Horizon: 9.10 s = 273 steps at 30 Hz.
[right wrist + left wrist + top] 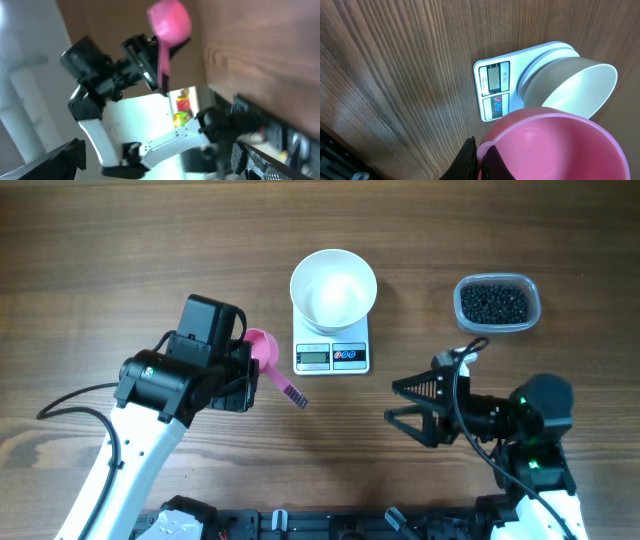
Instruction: Scoop item into bowl and weigh 150g on scale
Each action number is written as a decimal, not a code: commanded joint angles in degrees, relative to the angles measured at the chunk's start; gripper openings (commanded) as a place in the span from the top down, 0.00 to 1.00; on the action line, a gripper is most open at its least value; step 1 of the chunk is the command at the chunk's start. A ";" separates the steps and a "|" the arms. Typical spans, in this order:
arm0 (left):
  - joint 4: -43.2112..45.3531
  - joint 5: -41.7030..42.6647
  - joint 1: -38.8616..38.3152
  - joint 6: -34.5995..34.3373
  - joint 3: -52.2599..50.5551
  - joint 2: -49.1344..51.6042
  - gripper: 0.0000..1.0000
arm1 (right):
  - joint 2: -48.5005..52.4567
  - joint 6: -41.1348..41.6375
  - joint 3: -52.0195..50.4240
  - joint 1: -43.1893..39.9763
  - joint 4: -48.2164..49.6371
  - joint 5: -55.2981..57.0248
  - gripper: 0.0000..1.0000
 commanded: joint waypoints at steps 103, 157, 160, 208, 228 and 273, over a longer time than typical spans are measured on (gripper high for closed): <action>0.35 1.36 -4.92 -12.55 0.26 4.42 0.96 | 25.03 -41.62 22.77 41.72 -14.23 49.92 0.64; -0.76 1.40 -4.92 -12.55 0.26 4.42 0.93 | 25.07 -37.09 22.77 41.72 -14.25 50.12 0.96; -0.76 1.40 -4.92 -12.55 0.26 4.42 0.92 | 25.07 -36.17 22.77 41.72 -14.25 50.12 0.96; -1.38 1.64 -4.94 -3.21 0.26 4.42 0.00 | 7.54 -57.29 32.11 32.87 -63.08 87.03 0.95; 7.96 7.02 -5.44 43.36 0.28 4.42 0.96 | -3.69 -53.70 41.57 32.87 -83.91 88.15 0.96; 37.29 -14.99 -21.42 77.90 0.31 34.77 0.96 | -5.49 -46.66 42.16 32.87 -79.60 94.53 0.96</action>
